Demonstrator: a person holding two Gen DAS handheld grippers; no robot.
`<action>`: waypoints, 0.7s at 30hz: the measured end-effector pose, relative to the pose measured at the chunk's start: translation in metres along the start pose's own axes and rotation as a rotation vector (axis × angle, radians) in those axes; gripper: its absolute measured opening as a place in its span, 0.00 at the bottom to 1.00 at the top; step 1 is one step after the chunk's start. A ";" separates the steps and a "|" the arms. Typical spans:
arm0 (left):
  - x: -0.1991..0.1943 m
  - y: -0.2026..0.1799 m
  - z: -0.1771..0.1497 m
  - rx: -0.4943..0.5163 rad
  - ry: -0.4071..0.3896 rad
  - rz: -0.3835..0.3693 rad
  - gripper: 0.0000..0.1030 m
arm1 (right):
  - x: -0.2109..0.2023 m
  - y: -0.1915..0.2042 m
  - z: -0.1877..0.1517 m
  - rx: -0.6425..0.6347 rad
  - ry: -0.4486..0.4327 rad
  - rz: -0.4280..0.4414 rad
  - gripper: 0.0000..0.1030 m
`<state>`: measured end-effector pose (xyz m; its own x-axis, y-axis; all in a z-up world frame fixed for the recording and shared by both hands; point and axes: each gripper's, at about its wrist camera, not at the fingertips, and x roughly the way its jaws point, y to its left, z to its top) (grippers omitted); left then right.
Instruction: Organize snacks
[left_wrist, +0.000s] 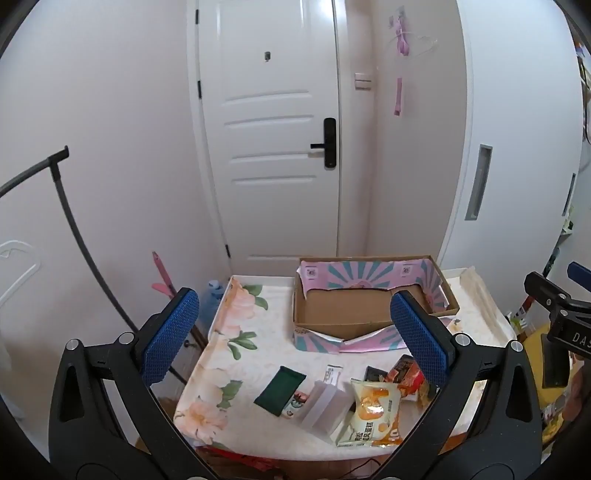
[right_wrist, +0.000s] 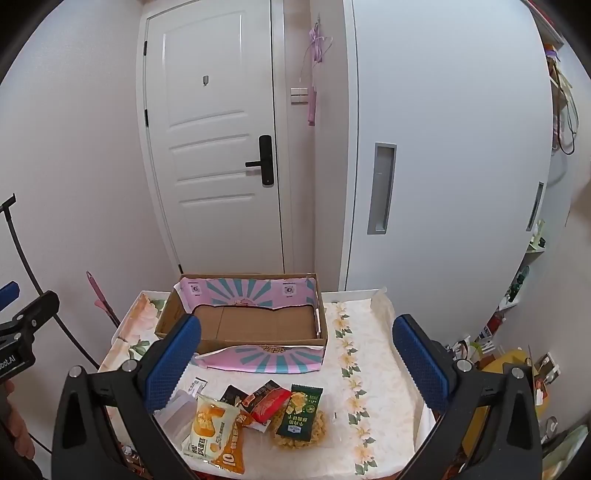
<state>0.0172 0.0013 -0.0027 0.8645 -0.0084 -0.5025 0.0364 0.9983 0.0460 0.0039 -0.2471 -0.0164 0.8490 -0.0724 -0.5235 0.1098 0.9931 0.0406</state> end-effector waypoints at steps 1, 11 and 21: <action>0.001 0.000 0.001 -0.002 0.002 -0.003 1.00 | 0.003 0.000 0.000 0.001 0.001 0.000 1.00; 0.008 0.000 0.001 -0.005 0.003 -0.016 1.00 | 0.006 0.001 0.000 0.004 0.010 0.004 1.00; 0.008 0.003 0.001 -0.018 -0.003 -0.020 1.00 | 0.014 0.008 0.003 0.003 0.006 0.011 1.00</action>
<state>0.0248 0.0038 -0.0054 0.8653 -0.0290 -0.5004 0.0451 0.9988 0.0201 0.0185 -0.2404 -0.0214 0.8470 -0.0611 -0.5281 0.1023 0.9935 0.0492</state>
